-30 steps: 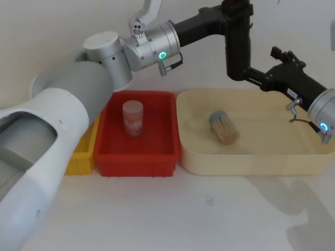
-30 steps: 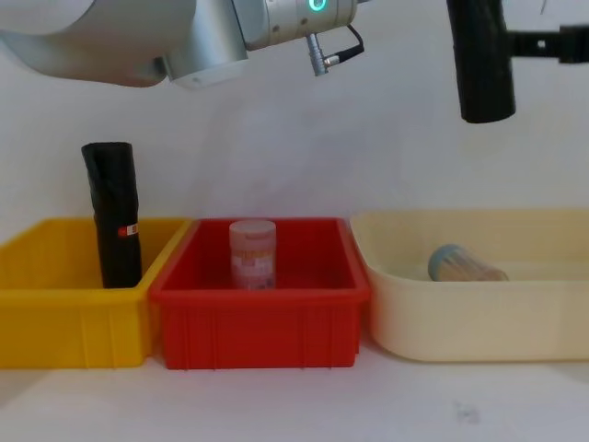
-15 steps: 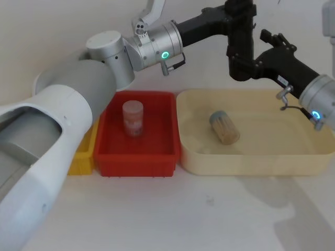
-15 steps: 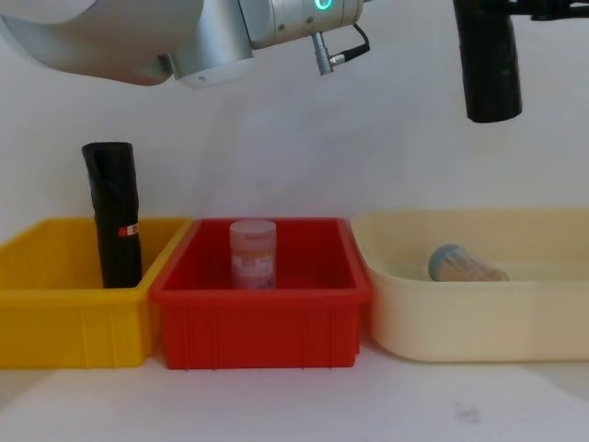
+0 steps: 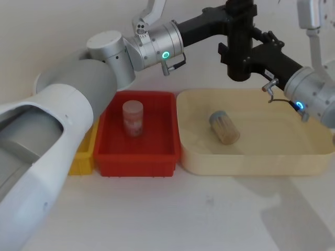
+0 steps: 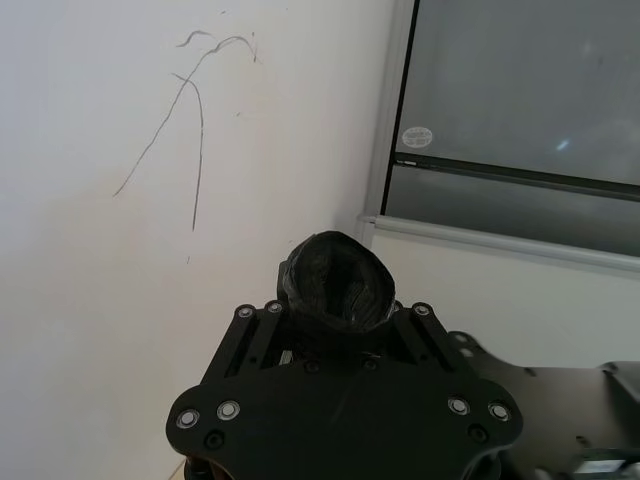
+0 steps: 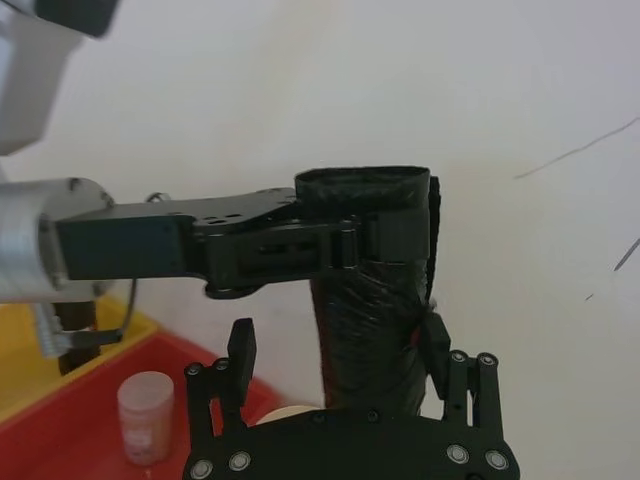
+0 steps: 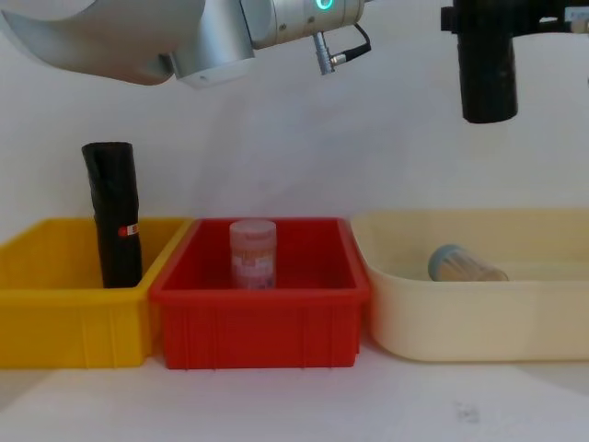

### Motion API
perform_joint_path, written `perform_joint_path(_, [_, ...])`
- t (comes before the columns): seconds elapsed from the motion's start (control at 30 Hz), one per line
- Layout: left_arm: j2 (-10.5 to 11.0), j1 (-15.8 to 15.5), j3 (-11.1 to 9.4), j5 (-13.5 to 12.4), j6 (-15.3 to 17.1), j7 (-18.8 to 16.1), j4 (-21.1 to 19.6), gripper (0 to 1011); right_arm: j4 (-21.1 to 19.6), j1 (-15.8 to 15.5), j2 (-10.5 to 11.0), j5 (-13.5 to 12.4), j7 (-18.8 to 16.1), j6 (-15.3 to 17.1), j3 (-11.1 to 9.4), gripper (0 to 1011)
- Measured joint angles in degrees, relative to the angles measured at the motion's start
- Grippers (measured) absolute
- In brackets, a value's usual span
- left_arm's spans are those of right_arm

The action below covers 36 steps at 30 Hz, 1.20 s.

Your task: Pick up the garbage bag with the one hand and transfer it to the other hand.

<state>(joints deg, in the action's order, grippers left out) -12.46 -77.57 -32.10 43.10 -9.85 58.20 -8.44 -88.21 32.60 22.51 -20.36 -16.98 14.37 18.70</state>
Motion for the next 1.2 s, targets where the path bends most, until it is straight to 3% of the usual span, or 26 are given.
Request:
perform_joint_path(0.63, [-0.1, -0.1, 0.0, 0.1, -0.1, 0.1, 0.3, 351, 7.8, 5.3, -3.0, 3.7, 2.1, 0.2, 1.6, 998])
perform_joint_path(0.9, [-0.1, -0.2, 0.0, 0.1, -0.1, 0.1, 0.3, 351, 9.1, 6.2, -3.6, 4.4, 2.5, 0.1, 1.8, 840])
perform_joint_path(1.2, [-0.1, -0.2, 0.0, 0.1, -0.1, 0.1, 0.3, 351, 9.8, 6.7, -3.9, 4.8, 2.7, 0.0, 2.0, 580])
